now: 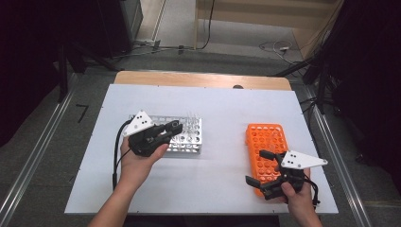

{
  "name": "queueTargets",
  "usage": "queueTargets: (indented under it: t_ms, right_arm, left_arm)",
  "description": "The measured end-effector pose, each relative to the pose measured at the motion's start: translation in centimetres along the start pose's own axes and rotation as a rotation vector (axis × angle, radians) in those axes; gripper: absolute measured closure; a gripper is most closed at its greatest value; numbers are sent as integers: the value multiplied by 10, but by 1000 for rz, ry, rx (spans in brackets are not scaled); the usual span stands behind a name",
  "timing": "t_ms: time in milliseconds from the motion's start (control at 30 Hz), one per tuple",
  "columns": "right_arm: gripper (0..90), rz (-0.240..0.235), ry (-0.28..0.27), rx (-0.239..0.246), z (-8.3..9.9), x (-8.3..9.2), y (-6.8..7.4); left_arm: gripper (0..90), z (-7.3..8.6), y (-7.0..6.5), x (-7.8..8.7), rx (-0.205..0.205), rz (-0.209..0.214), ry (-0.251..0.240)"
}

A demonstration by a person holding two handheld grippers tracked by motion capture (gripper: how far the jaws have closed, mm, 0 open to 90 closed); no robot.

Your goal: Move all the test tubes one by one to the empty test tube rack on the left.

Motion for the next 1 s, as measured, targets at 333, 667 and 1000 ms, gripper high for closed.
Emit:
queueTargets:
  t_ms: [333, 667, 1000]
  right_arm:
    - [0, 28, -2, -17, 10, 16, -8]
    - [0, 55, -6, -27, 18, 29, -16]
    - [0, 65, -6, -42, 20, 31, -22]
  left_arm:
    - [752, -16, 25, -12, 5, -44, -3]
    - [753, -25, 51, -27, 41, -84, -27]
    - [754, -19, 66, -49, 56, -127, -11]
Point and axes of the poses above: each handheld gripper's, and its own axes: x roughly backward along the jaws, z roughly out of its underside, y roughly to its left, the point moved 4 cm from there along -x, roughly forward along the jaws, and after that the axes turned 10 degrees about z, right-handed, at the moved point
